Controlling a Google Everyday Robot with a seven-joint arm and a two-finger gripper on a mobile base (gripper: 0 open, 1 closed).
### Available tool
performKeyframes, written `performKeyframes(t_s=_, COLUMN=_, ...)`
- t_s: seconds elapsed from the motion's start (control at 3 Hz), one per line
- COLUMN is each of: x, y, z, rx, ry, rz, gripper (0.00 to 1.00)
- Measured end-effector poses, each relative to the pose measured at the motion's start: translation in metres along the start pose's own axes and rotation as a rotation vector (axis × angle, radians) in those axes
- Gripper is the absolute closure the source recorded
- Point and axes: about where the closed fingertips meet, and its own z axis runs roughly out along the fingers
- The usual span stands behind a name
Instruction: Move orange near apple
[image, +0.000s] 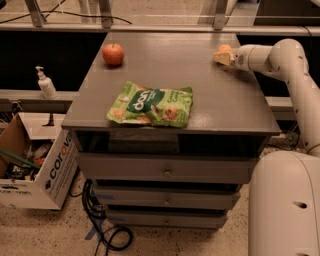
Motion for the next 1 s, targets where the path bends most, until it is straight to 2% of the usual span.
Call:
performKeyframes(t_s=0.33, x=-0.014, y=0.011, z=-0.014, rx=-0.041, ry=-0.015, rz=-0.023, gripper=0.88)
performKeyframes(t_s=0.67, x=-0.031, y=0.051, z=-0.031, rx=-0.153, ry=-0.028, rz=-0.070, gripper=1.00)
performKeyframes(t_s=1.0, x=-0.041, y=0.116, z=-0.037, rx=-0.307, ry=-0.019, rz=-0.160, gripper=1.00)
